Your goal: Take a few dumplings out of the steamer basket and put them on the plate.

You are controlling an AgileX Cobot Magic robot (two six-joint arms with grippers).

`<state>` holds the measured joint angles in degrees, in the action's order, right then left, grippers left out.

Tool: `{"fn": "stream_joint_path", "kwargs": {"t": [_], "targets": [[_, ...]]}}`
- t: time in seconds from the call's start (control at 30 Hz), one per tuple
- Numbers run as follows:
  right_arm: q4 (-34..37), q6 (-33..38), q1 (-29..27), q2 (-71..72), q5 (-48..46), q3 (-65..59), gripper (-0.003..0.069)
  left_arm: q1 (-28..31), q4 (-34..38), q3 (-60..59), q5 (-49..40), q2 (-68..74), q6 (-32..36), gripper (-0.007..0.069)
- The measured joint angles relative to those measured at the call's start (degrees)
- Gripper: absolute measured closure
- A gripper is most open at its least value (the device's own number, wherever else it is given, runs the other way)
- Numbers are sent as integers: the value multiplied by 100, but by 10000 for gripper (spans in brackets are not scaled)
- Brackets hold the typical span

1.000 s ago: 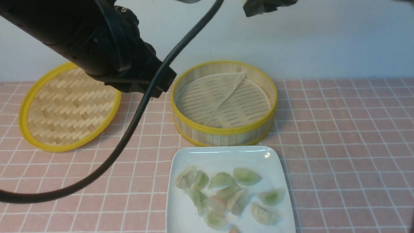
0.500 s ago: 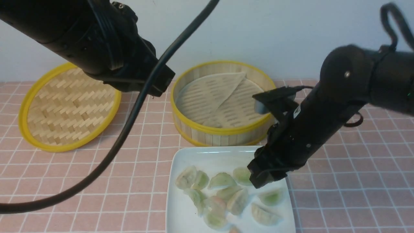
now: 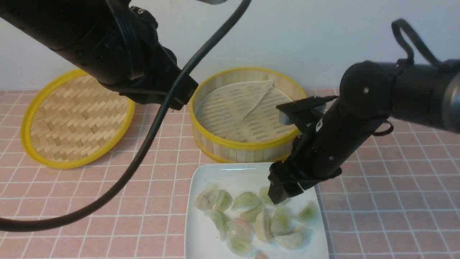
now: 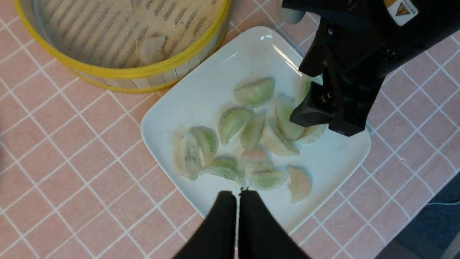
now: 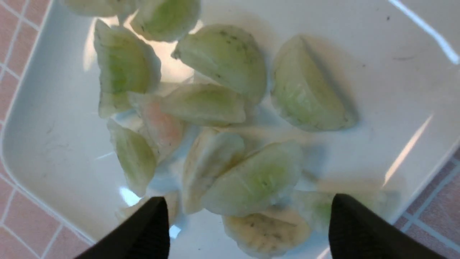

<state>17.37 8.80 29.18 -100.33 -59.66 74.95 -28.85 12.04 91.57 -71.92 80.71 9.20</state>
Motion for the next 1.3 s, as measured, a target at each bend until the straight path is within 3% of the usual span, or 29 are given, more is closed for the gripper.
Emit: {"fn": "stream_joint_path", "kwargs": {"t": [0.13,0.23,0.33,0.6,0.7,0.83,1.03,1.27,1.3], "targets": [[-604,-448,0,911,-681,287,349,0,0,0,0,0,0,631],[-1176,-1038,0,2188,-950,227,585,0,1,0,0,0,0,631],[-1492,-1585,0,3719,-700,-144,659,0,13,0,0,-13,1,631],[-1988,-2266,0,8315,1564,-2728,672,0,374,0,0,-13,45,631],[-2319,-2709,0,9754,1943,-3767,672,0,525,0,0,-13,51,631],[-2791,-3519,12,10137,1922,-4737,672,-7,678,0,71,-33,113,631],[-3134,-3709,19,10132,2505,-5132,672,-13,781,-153,255,-299,346,631],[-3188,-3726,19,10132,2741,-5150,672,-13,826,-1597,1394,-2021,481,631],[-3193,-3732,19,10132,2741,-5150,672,-13,803,-2127,1911,-2670,491,631]]}}
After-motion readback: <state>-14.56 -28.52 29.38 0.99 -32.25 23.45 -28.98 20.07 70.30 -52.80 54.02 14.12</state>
